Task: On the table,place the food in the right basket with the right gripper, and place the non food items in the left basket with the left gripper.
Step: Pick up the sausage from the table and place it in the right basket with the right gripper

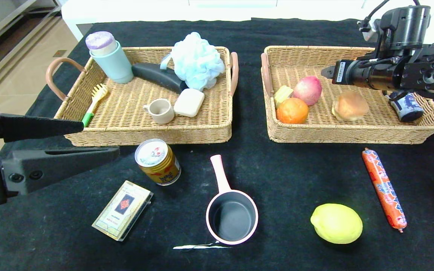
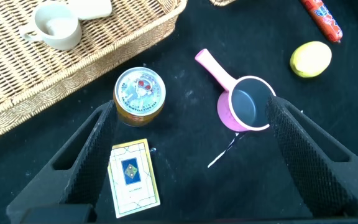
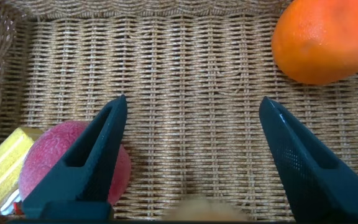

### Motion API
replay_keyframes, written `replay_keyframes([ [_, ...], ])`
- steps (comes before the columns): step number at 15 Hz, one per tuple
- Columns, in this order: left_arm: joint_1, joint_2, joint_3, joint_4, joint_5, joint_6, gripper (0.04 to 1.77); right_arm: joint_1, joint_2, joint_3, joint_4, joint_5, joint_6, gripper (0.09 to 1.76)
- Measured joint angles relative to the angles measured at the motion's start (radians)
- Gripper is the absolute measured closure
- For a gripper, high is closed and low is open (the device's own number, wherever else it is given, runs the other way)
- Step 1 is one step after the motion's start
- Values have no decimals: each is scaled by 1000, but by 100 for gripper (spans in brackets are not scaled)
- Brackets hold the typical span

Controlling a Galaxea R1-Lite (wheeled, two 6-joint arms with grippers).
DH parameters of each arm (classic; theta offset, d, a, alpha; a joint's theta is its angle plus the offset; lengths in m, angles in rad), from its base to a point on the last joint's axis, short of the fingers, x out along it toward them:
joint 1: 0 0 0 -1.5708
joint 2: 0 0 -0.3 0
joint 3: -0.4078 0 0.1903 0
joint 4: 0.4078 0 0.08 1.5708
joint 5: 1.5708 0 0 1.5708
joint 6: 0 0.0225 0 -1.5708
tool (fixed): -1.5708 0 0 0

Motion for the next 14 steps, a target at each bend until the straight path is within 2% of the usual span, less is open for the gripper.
replay_keyframes([
  [6,0,-2,0,0,0,0,9,3,-67,18,54,0,0,21],
  [9,0,-2,0,0,0,0,9,6,-151,31,220,1,-1,19],
  [14,0,-3,0,0,-1,0,9,23,-328,38,597,6,-7,17],
])
